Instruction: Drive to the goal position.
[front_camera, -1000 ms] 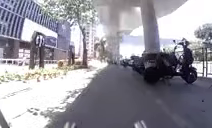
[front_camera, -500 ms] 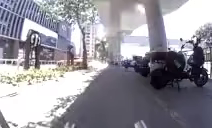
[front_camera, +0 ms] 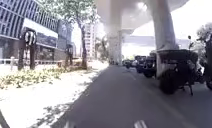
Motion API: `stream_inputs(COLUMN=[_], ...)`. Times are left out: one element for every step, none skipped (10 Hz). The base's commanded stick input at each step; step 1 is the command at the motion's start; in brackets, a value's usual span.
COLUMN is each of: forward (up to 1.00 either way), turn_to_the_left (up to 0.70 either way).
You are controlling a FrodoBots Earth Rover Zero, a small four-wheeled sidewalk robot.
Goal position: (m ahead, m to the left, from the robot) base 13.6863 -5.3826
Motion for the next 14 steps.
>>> stream_inputs(forward=[0.7,0.7,0.7,0.7,0.7,0.7,0.7,0.7,0.7,0.7,0.7,0.7,0.7,0.7], turn_to_the_left=[0.0,0.0,0.0,0.0,0.0,0.0,0.0,0.0,0.0,0.0,-0.01,-0.09,-0.1,-0.03])
